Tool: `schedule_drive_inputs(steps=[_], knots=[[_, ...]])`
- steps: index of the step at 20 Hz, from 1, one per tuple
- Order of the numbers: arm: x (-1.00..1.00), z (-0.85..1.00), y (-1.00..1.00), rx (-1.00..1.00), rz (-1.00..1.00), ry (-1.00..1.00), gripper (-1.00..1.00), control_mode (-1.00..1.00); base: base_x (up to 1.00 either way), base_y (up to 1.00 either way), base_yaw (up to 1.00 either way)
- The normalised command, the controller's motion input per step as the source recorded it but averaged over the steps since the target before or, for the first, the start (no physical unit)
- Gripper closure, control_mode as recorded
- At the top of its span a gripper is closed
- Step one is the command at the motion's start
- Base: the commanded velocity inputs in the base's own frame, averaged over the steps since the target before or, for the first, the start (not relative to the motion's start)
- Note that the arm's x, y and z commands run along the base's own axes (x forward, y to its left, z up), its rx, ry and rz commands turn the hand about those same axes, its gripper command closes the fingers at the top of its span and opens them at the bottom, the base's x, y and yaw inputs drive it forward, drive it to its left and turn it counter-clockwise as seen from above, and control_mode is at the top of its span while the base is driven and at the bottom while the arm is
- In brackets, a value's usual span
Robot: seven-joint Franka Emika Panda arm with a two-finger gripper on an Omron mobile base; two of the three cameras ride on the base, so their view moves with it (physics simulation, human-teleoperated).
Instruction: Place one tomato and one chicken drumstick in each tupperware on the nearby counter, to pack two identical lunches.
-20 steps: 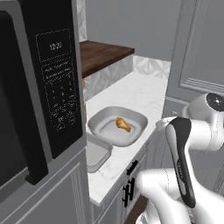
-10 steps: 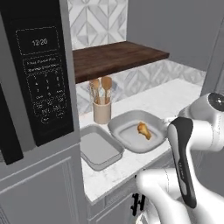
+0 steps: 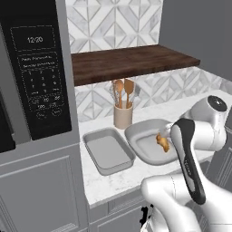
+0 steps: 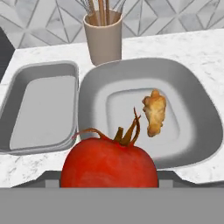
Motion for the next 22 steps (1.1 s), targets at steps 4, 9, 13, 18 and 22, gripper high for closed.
schedule_drive_inputs(steps=[4,9,13,18,22], knots=[[0.41,-0.53,0.00,-0.06,0.01,0.06,1.00,-1.00,0.00,0.00,0.00],[0.37,-0.55,0.00,-0.05,0.00,0.04,1.00,-1.00,0.00,0.00,0.00],[0.69,-0.58,0.00,-0.01,0.00,0.08,1.00,-1.00,0.00,0.00,0.00],[0.98,-0.55,-0.03,0.00,0.10,0.10,1.00,-1.00,0.00,0.00,0.00],[0.90,-0.48,-0.07,0.00,0.11,0.11,1.00,-1.00,0.00,0.00,0.00]])
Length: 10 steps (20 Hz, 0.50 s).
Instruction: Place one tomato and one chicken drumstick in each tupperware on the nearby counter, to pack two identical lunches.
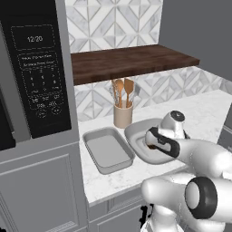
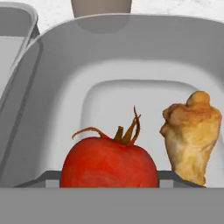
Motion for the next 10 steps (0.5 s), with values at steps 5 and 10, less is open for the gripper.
schedule_drive_inputs(steps=[5,10], knots=[[0.57,-0.32,-0.07,0.00,0.04,0.02,-1.00,-1.00,0.00,0.00,0.00],[0.33,-0.22,0.00,0.00,0.00,0.00,-1.00,-1.00,0.00,0.00,0.00]])
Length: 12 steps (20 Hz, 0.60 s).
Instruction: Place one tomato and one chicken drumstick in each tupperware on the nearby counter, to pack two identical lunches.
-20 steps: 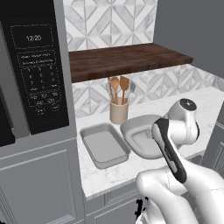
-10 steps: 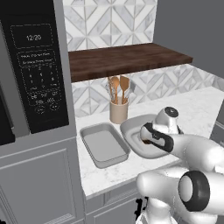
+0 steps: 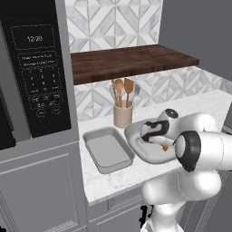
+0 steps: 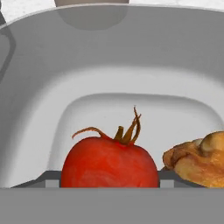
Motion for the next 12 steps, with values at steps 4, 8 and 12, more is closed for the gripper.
schedule_drive_inputs(steps=[4,8,12], knots=[[-0.05,0.11,0.00,0.00,0.00,0.00,-1.00,-1.00,0.00,0.00,0.00],[-0.48,0.73,0.00,0.00,0.00,0.00,-1.00,-1.00,0.00,0.00,0.00],[-0.83,0.72,0.17,-0.02,0.00,0.00,-1.00,-1.00,0.00,0.00,0.00]])
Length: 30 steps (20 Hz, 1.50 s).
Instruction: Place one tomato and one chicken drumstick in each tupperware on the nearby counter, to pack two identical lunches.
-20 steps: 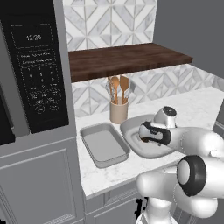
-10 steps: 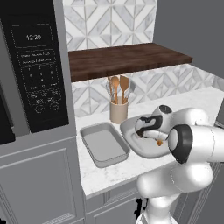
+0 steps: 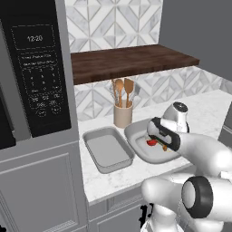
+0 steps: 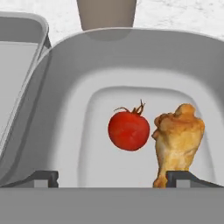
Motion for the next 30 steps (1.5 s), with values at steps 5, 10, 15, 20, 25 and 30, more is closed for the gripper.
schedule_drive_inputs(steps=[5,10,15,20,25,30], knots=[[-1.00,0.40,0.20,-0.04,-0.10,-0.12,-1.00,-1.00,0.00,0.00,0.00],[-0.95,0.45,0.17,-0.01,-0.08,-0.22,-1.00,-1.00,0.00,0.00,0.00],[-0.63,0.09,0.18,-0.01,0.00,-0.17,-1.00,1.00,-0.20,0.03,0.00],[0.00,0.00,0.00,0.00,0.00,0.00,-1.00,1.00,-1.00,0.17,0.00],[0.00,0.00,0.00,0.00,0.00,0.00,-1.00,1.00,-1.00,0.66,-0.14],[0.00,0.00,0.00,0.00,0.00,0.00,-1.00,1.00,-1.00,0.92,-0.35]])
